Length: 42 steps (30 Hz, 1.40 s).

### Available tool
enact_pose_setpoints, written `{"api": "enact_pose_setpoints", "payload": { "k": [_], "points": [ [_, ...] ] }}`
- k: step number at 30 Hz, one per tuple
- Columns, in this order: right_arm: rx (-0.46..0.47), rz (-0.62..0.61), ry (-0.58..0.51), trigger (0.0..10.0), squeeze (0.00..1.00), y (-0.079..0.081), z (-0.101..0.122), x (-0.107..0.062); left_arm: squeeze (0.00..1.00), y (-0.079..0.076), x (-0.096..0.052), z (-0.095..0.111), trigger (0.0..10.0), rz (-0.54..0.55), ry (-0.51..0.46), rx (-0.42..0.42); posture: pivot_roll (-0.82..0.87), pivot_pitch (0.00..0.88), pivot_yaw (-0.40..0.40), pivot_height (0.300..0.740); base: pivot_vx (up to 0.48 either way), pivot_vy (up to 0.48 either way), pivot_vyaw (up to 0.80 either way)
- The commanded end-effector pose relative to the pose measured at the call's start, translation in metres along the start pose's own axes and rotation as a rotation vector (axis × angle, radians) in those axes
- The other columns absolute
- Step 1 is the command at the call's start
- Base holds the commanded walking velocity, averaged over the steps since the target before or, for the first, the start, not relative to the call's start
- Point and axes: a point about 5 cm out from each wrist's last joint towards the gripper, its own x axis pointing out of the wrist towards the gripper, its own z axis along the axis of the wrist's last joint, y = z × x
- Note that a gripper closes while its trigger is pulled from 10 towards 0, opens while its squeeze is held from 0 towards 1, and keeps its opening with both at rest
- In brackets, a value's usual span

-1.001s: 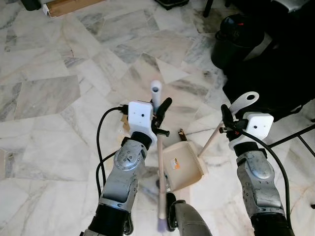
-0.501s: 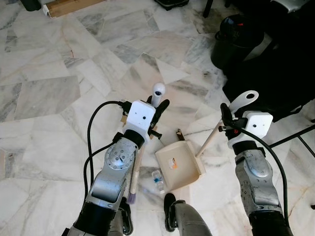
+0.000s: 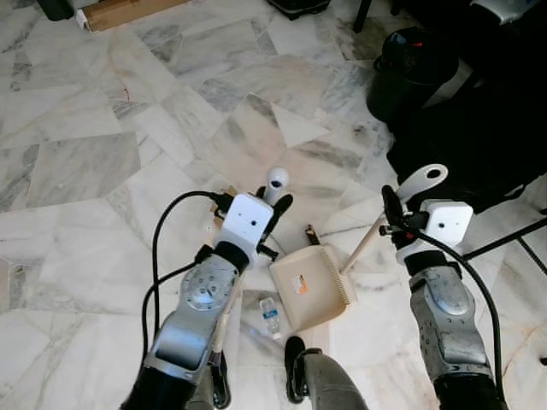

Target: Sweep floor

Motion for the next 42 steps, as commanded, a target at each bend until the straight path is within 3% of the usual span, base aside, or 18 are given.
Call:
{"api": "enact_pose_setpoints", "payload": {
  "k": [1,8,15,20,23,28,33,38,42],
  "points": [
    [0.085,0.052,0.203,10.0,0.00,0.013,-0.041,-0.019,0.00,-0.008,-0.002,-0.010,10.0,0.012,0.043,-0.052,-0.12,0.422,-0.040,0.740,0.000,0.000,0.00],
    [0.139,0.062,0.263,10.0,0.00,0.014,-0.051,-0.027,0.00,-0.021,0.002,-0.014,10.0,0.033,0.088,-0.166,-0.14,0.430,-0.043,0.740,0.000,0.000,0.00],
    [0.205,0.020,0.263,10.0,0.00,0.009,-0.051,-0.035,0.00,-0.016,0.011,-0.014,10.0,0.183,0.074,-0.261,-0.16,0.447,-0.046,0.740,0.000,0.000,0.00],
    [0.204,0.035,0.260,10.0,0.00,0.009,-0.050,-0.041,0.00,-0.015,0.019,-0.009,10.0,0.244,0.045,-0.266,-0.17,0.448,-0.053,0.740,0.000,0.000,0.00],
    [0.201,0.043,0.255,10.0,0.00,0.009,-0.047,-0.039,0.00,-0.015,0.022,-0.004,10.0,0.228,0.017,-0.148,-0.17,0.443,-0.056,0.740,0.000,0.000,0.00],
    [0.200,0.047,0.251,10.0,0.00,0.008,-0.046,-0.036,0.00,-0.013,0.020,-0.003,10.0,0.206,0.003,-0.081,-0.17,0.441,-0.055,0.740,0.000,0.000,0.00],
    [0.199,0.053,0.251,10.0,0.00,0.008,-0.044,-0.036,0.00,-0.012,0.020,-0.003,10.0,0.217,-0.006,-0.101,-0.17,0.442,-0.053,0.740,0.000,0.000,0.00],
    [0.212,0.144,0.257,10.0,0.00,0.015,-0.036,-0.033,0.00,-0.020,0.022,-0.005,10.0,0.171,0.003,-0.140,-0.17,0.441,-0.055,0.740,0.000,0.000,0.00],
    [0.196,0.236,0.286,10.0,0.00,0.020,-0.031,-0.031,0.00,-0.020,0.022,-0.006,10.0,0.194,0.014,-0.195,-0.18,0.442,-0.056,0.740,0.000,0.000,0.00]
  ]
}}
